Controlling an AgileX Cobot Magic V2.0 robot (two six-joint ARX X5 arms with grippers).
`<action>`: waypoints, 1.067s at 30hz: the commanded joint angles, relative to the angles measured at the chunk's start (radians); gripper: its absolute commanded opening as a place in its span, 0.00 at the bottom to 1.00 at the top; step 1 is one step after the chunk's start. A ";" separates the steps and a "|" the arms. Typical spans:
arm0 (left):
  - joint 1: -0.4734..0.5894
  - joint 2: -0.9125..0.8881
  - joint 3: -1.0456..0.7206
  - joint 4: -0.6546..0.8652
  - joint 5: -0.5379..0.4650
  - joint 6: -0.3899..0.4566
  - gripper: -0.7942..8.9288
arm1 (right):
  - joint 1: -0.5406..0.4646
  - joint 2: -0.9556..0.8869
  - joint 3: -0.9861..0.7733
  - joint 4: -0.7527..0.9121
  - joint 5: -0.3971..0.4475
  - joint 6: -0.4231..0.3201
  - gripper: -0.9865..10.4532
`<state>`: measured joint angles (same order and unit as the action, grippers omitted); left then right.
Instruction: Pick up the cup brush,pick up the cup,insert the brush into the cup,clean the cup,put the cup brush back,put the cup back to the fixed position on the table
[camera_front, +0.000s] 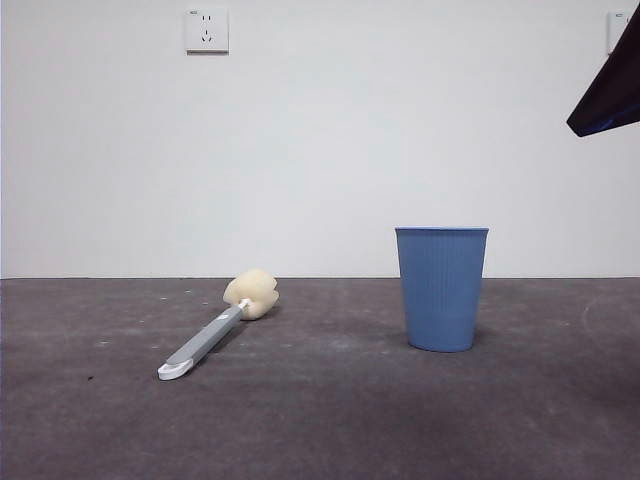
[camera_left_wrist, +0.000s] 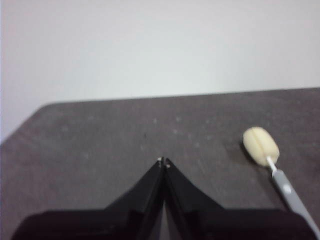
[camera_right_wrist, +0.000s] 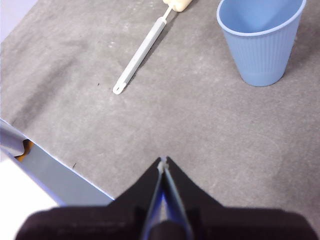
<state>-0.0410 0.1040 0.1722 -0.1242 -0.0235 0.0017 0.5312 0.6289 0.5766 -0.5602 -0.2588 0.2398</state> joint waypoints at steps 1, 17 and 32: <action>0.005 -0.036 -0.060 0.021 -0.002 -0.037 0.08 | 0.001 -0.001 -0.002 0.003 0.003 0.006 0.09; 0.003 -0.100 -0.169 -0.057 0.003 -0.087 0.08 | 0.001 -0.001 -0.002 0.002 0.003 0.006 0.09; 0.003 -0.100 -0.169 -0.056 0.002 -0.087 0.08 | 0.001 -0.001 -0.002 0.002 0.003 0.006 0.09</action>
<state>-0.0402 0.0048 0.0170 -0.1860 -0.0212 -0.0795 0.5312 0.6289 0.5766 -0.5610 -0.2588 0.2398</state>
